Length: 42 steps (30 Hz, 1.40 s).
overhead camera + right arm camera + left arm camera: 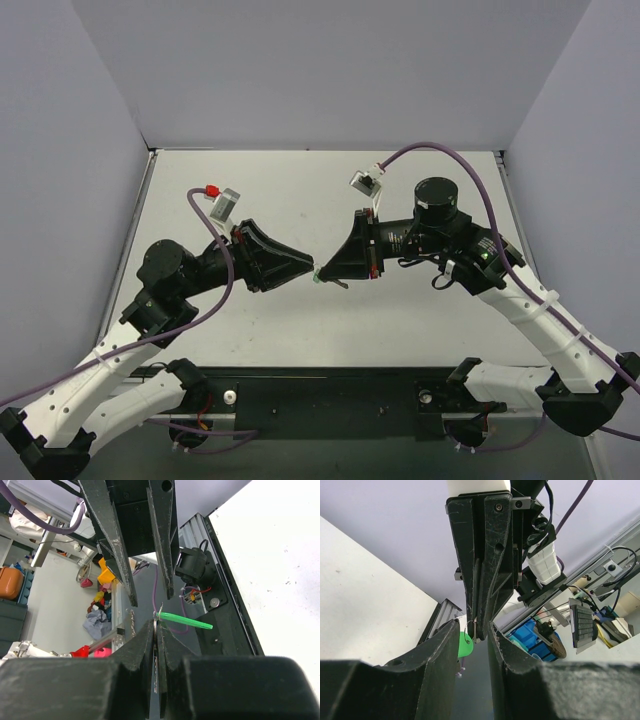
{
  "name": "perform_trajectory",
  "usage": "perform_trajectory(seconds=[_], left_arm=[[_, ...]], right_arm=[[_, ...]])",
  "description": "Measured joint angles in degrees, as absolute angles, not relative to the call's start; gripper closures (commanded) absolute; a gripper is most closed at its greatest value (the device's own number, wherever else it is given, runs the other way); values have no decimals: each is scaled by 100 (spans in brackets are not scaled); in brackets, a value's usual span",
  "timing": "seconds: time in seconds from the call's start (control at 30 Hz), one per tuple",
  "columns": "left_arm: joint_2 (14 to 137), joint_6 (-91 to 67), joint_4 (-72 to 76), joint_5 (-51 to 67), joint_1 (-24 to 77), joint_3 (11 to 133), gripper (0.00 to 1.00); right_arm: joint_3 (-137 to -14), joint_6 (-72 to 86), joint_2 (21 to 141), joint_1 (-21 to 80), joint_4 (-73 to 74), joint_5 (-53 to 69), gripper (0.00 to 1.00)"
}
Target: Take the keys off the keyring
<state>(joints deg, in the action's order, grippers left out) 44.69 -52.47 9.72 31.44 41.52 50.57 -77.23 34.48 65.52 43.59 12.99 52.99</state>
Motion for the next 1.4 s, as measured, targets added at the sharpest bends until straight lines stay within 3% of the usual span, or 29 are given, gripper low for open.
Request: perform_trajectory(seconds=[0.63, 0.73, 0.83, 1.13, 1.4], left_arm=[[4473, -5360, 1061, 3183, 4152, 4921, 68], [4473, -5387, 1079, 3186, 4152, 4910, 73], [4473, -5400, 1114, 3186, 4152, 4893, 84], [4491, -5476, 1205, 3197, 4152, 4856, 100], [4565, -5371, 1074, 3205, 4139, 4921, 100]], right_arm=[[-7725, 3496, 6622, 4359, 1212, 5301, 100], [-7725, 3496, 6622, 4359, 1192, 5301, 100], [-7725, 3496, 6622, 4359, 1173, 5304, 100], [-7725, 3538, 6622, 4359, 1133, 5301, 100], [-7749, 3597, 6665, 4359, 1210, 5190, 100]])
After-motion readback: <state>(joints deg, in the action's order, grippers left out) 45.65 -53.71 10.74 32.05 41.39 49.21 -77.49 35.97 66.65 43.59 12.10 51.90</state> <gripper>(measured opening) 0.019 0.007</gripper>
